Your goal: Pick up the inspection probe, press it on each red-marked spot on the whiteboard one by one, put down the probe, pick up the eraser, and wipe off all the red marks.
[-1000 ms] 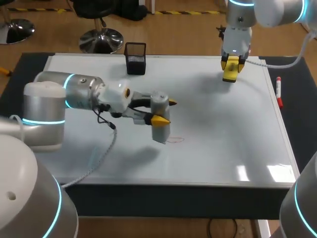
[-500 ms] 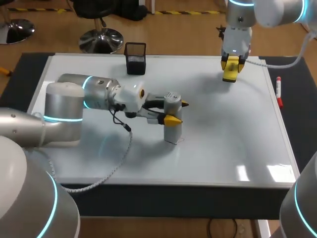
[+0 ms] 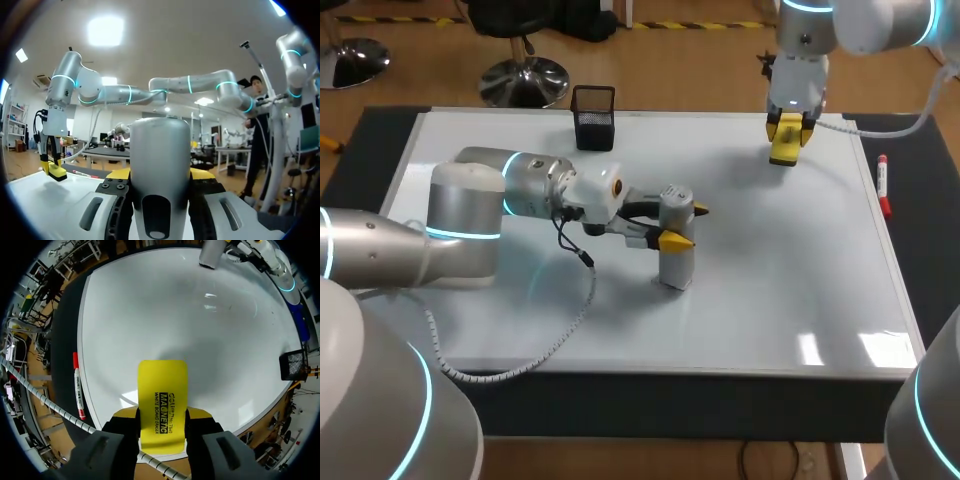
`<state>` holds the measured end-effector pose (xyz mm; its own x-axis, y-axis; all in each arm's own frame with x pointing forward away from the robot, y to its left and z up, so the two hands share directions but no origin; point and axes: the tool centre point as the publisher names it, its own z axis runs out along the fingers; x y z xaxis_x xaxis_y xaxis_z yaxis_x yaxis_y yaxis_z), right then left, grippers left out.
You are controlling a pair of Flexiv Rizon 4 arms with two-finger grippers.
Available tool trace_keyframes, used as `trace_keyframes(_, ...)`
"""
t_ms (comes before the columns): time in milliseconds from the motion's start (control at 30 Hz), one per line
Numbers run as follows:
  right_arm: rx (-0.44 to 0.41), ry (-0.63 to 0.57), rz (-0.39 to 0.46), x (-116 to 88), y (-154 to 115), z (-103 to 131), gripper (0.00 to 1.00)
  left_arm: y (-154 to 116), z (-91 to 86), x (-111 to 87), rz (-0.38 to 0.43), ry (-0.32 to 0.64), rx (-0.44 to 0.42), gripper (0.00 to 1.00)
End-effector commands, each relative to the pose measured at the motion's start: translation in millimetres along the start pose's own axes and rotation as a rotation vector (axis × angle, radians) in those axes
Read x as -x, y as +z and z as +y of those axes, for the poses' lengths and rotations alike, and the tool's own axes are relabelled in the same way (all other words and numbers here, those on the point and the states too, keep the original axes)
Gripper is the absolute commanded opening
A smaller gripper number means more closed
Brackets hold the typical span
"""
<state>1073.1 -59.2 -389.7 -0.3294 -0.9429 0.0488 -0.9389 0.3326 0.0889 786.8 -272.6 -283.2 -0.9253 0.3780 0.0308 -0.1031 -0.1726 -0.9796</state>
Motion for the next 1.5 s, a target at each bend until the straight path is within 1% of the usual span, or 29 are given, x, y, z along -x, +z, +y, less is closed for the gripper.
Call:
trace_keyframes(33,0.0,-0.002,0.003,0,-1,-1,0.0,-2,2.6,2.7,-0.002,-0.004,0.005,0.0)
trace_keyframes(333,0.0,-0.002,0.003,0,-1,-1,0.0,-5,9.8,6.8,-0.004,-0.016,0.02,0.0)
trace_keyframes(600,0.0,-0.002,0.003,0,-1,-1,0.0,-5,14.0,4.6,-0.006,-0.027,0.016,0.0)
trace_keyframes(1133,0.0,-0.002,0.003,0,-1,-1,0.0,-7,9.4,4.7,-0.009,-0.018,0.02,0.0)
trace_keyframes(1267,0.0,-0.002,0.003,0,-1,-1,0.0,-11,0.1,6.2,-0.024,-0.007,0.0,0.0)
trace_keyframes(1333,0.0,-0.002,0.003,0,-1,-1,0.0,-13,-12.3,6.4,-0.025,0.004,-0.002,0.0)
trace_keyframes(1433,0.0,-0.002,0.003,0,-1,-1,0.0,-23,-36.4,11.1,-0.039,0.045,0.013,0.0)
trace_keyframes(1500,0.0,-0.002,0.003,0,-1,-1,0.0,-30,-46.5,14.8,-0.052,0.061,0.015,0.0)
